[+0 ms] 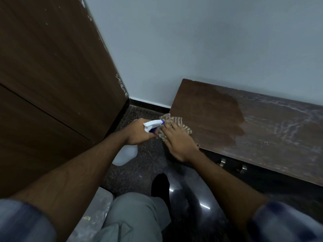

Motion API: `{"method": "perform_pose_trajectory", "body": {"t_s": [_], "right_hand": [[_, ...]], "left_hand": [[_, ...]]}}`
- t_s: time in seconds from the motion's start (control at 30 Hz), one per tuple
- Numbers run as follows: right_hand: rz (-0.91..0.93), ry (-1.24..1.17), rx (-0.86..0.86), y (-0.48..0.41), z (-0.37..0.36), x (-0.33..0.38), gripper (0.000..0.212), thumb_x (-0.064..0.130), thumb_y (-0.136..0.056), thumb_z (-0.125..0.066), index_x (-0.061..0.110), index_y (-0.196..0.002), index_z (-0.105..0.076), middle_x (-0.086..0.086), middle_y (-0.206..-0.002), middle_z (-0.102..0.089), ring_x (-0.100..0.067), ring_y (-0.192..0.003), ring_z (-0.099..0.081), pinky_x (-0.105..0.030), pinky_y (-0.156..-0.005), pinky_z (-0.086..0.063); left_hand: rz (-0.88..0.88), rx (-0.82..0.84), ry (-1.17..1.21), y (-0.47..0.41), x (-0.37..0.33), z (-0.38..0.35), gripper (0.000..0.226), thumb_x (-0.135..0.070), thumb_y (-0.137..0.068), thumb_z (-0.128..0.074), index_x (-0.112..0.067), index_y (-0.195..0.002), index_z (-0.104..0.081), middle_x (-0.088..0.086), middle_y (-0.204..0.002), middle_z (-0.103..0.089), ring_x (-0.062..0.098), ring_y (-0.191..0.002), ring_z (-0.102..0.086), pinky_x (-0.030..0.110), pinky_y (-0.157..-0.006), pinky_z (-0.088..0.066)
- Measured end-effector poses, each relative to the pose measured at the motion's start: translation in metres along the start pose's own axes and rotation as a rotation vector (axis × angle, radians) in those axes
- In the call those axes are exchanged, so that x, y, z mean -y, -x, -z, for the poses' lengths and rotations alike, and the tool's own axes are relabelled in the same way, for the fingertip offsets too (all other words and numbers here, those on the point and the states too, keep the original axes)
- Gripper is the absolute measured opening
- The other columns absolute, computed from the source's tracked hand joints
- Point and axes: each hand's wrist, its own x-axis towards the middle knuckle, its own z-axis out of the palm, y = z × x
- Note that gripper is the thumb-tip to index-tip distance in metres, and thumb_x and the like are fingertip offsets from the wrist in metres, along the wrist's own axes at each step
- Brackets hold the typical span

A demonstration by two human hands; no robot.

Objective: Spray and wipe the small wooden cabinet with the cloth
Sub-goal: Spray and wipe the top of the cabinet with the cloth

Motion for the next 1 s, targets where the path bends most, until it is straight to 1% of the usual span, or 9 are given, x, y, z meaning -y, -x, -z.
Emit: {"method": "perform_pose_trajectory", "body": {"t_s": [0.07, 0.13, 0.3, 0.43, 0.57, 0.67, 0.77, 0.9, 1.0], "right_hand": [[-0.006, 0.012, -0.024, 0.029, 0.003, -0.024, 0.062, 0.047, -0.103, -0.027, 0.021, -0.159, -0.031, -0.001, -0.167, -0.026, -0.021, -0.154, -0.021, -0.044, -0.126, -0.019], [-0.178, 0.004, -0.082, 0.050, 0.012, -0.065, 0.062, 0.047, -0.102, -0.029, 0.019, -0.158, -0.034, -0.004, -0.164, -0.032, -0.024, -0.152, -0.027, -0.045, -0.125, -0.022], [-0.626, 0.033, -0.155, 0.016, 0.037, -0.099, 0.060, 0.046, -0.106, -0.028, 0.017, -0.159, -0.029, -0.013, -0.166, -0.025, -0.037, -0.152, -0.019, -0.053, -0.125, -0.015], [-0.427, 0.000, -0.058, -0.023, 0.025, -0.030, 0.063, 0.054, -0.105, -0.024, 0.026, -0.161, -0.019, -0.009, -0.169, -0.013, -0.040, -0.155, -0.008, -0.055, -0.124, 0.000], [-0.230, 0.055, 0.009, 0.016, 0.012, -0.015, 0.060, 0.050, -0.106, -0.017, 0.027, -0.160, -0.026, -0.002, -0.169, -0.016, -0.030, -0.155, -0.014, -0.048, -0.127, -0.007], [-0.345, 0.062, -0.112, 0.063, 0.022, -0.064, 0.055, 0.042, -0.103, -0.028, 0.024, -0.153, -0.044, -0.003, -0.163, -0.035, -0.032, -0.149, -0.030, -0.047, -0.124, -0.019], [-0.575, 0.042, -0.215, 0.107, 0.038, -0.120, 0.053, 0.039, -0.102, -0.033, 0.018, -0.148, -0.051, -0.010, -0.157, -0.043, -0.034, -0.144, -0.037, -0.049, -0.121, -0.028], [-0.634, 0.082, -0.234, 0.141, 0.039, -0.146, 0.052, 0.038, -0.105, -0.031, 0.019, -0.151, -0.046, -0.010, -0.161, -0.036, -0.032, -0.148, -0.032, -0.049, -0.122, -0.026], [-0.728, 0.078, -0.301, 0.147, 0.037, -0.156, 0.043, 0.028, -0.104, -0.045, 0.014, -0.144, -0.052, -0.013, -0.163, -0.032, -0.036, -0.147, -0.033, -0.051, -0.120, -0.029]], "left_hand": [[0.012, 0.028, -0.015, -0.001, 0.001, 0.000, 0.015, -0.023, -0.081, -0.066, -0.009, -0.087, -0.067, 0.005, -0.078, -0.072, 0.023, -0.073, -0.067, 0.041, -0.068, -0.051], [0.012, 0.052, -0.039, 0.000, 0.000, 0.002, 0.017, -0.029, -0.079, -0.066, -0.014, -0.086, -0.068, 0.006, -0.085, -0.075, 0.030, -0.086, -0.071, 0.048, -0.080, -0.055], [0.030, 0.031, -0.034, 0.000, -0.007, -0.002, 0.013, -0.027, -0.080, -0.070, -0.015, -0.086, -0.070, 0.005, -0.085, -0.076, 0.027, -0.086, -0.072, 0.049, -0.082, -0.057], [0.002, 0.043, -0.037, -0.006, -0.020, -0.005, 0.019, -0.024, -0.082, -0.069, -0.009, -0.093, -0.069, 0.009, -0.086, -0.075, 0.023, -0.080, -0.069, 0.040, -0.074, -0.054], [-0.004, 0.052, -0.042, -0.018, -0.036, -0.007, 0.029, -0.027, -0.079, -0.069, -0.001, -0.093, -0.067, 0.009, -0.074, -0.068, 0.020, -0.065, -0.057, 0.035, -0.064, -0.044], [-0.042, 0.106, -0.043, -0.033, -0.050, -0.008, 0.048, -0.048, -0.065, -0.061, -0.009, -0.092, -0.071, 0.009, -0.086, -0.076, 0.027, -0.082, -0.071, 0.046, -0.079, -0.056], [-0.083, 0.115, -0.055, -0.056, -0.073, -0.010, 0.041, -0.048, -0.065, -0.061, -0.018, -0.088, -0.073, 0.004, -0.091, -0.077, 0.023, -0.089, -0.072, 0.049, -0.089, -0.058], [-0.084, 0.042, -0.013, -0.093, -0.112, -0.017, 0.016, -0.021, -0.087, -0.068, -0.014, -0.100, -0.074, 0.012, -0.096, -0.075, 0.028, -0.087, -0.071, 0.039, -0.078, -0.055], [-0.073, 0.007, 0.040, -0.119, -0.139, -0.021, 0.017, -0.018, -0.090, -0.066, -0.009, -0.103, -0.072, 0.016, -0.092, -0.074, 0.034, -0.073, -0.073, 0.035, -0.064, -0.055]]}}
